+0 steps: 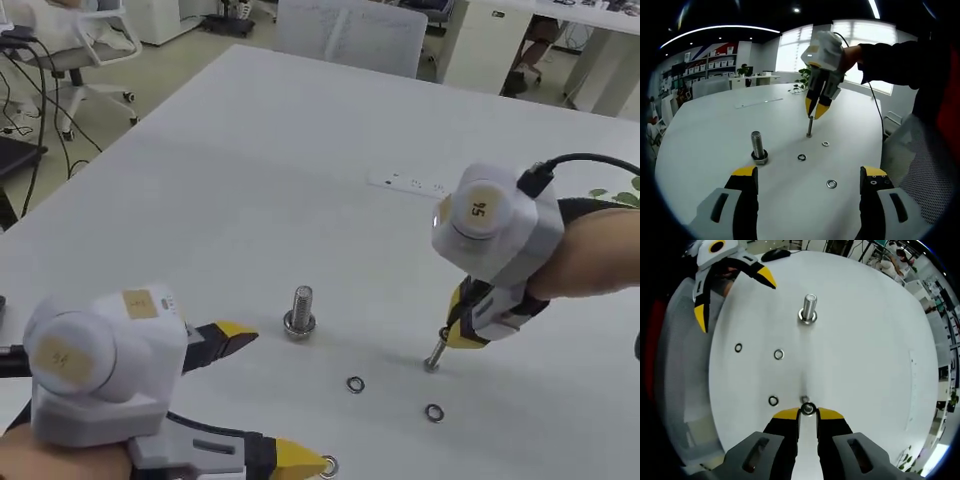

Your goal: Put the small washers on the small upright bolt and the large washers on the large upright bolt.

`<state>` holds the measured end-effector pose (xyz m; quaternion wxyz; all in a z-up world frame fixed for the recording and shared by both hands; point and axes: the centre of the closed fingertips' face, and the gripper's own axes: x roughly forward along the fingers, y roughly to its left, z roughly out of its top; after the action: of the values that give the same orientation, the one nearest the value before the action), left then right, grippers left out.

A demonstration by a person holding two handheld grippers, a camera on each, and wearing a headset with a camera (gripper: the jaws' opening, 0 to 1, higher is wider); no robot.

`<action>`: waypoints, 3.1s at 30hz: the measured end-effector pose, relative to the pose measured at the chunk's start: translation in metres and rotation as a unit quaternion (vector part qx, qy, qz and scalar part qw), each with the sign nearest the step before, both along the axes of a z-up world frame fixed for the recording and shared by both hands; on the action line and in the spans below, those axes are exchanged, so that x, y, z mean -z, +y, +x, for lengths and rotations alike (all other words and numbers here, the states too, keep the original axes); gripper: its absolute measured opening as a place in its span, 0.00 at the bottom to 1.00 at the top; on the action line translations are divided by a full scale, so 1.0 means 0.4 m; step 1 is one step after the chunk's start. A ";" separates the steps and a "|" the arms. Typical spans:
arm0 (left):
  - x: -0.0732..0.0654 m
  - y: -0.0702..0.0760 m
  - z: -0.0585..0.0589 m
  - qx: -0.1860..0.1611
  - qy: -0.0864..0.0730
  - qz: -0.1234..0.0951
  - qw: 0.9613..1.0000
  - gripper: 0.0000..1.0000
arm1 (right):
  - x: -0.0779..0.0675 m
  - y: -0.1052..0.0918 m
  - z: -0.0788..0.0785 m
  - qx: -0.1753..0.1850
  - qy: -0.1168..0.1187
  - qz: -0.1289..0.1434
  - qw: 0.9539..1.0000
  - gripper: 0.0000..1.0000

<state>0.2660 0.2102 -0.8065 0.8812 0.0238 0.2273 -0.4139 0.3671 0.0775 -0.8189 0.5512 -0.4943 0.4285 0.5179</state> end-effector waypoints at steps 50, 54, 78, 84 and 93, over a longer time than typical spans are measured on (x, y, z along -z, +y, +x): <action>0.008 0.015 -0.006 -0.016 0.005 0.008 1.000 0.83 | 0.125 -0.011 0.002 0.008 0.022 -0.002 1.000 0.22; 0.008 0.014 -0.006 -0.015 0.005 0.007 1.000 0.83 | 0.124 -0.024 0.000 0.014 0.021 -0.003 1.000 0.23; 0.000 0.009 -0.005 -0.012 -0.004 0.005 1.000 0.83 | 0.102 -0.043 -0.086 0.030 0.032 0.008 0.999 0.22; -0.004 0.008 -0.009 -0.012 -0.007 0.003 1.000 0.83 | 0.089 -0.016 -0.131 0.019 0.035 0.014 0.999 0.22; -0.013 0.006 -0.020 -0.011 -0.011 0.000 1.000 0.83 | 0.085 0.048 -0.215 -0.024 0.050 0.017 0.998 0.22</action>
<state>0.2578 0.2125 -0.8015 0.8883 0.0254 0.2175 -0.4036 0.2812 0.0966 -0.8528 0.5245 -0.4684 0.4351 0.5623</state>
